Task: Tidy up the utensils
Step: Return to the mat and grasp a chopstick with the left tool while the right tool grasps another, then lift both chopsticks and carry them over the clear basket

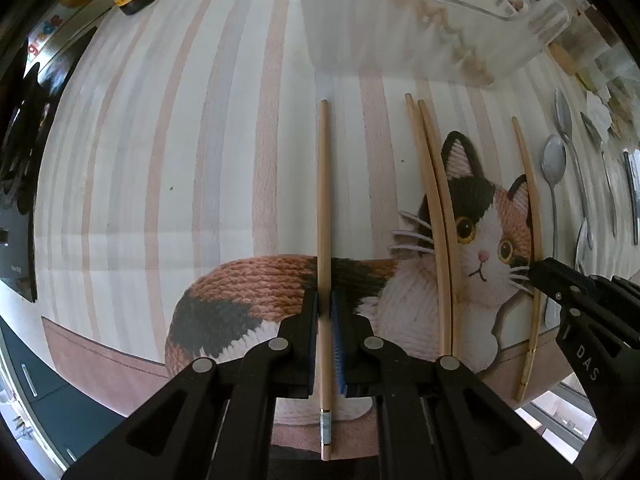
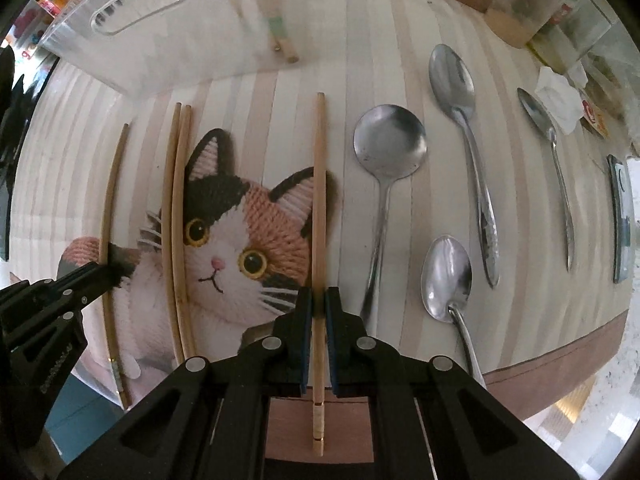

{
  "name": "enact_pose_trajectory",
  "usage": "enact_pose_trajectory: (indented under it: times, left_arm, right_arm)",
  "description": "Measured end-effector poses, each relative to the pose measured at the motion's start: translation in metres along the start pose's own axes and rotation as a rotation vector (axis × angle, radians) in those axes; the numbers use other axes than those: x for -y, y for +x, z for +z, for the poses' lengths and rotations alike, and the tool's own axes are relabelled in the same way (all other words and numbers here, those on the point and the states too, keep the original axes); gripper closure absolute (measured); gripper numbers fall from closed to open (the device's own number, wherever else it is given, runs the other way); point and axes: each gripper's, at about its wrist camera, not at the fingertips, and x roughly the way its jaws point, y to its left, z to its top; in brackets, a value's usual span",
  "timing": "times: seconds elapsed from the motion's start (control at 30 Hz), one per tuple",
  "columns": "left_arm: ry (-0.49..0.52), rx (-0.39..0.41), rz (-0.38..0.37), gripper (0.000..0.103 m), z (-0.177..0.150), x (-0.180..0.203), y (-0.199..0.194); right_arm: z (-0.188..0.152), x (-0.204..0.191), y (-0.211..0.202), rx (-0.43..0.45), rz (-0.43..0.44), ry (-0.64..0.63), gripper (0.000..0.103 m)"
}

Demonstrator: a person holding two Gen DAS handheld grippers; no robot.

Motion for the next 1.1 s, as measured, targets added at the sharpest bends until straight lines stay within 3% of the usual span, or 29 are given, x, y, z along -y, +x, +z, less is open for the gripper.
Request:
enact_pose_trajectory:
  times: [0.4, 0.77, 1.1]
  left_arm:
    - [-0.019, 0.001, -0.020, 0.095, 0.008, -0.013, -0.001]
    - [-0.013, 0.042, 0.027, 0.099, -0.010, -0.006, -0.005]
    - [-0.047, 0.216, 0.097, 0.099, -0.018, -0.013, -0.073]
  right_arm:
    - [-0.002, -0.004, 0.001, 0.009, -0.014, -0.006, 0.095]
    - [-0.012, 0.004, 0.000, 0.023, 0.015, 0.036, 0.096]
    - [-0.013, 0.012, -0.041, 0.122, 0.060, 0.051, 0.096]
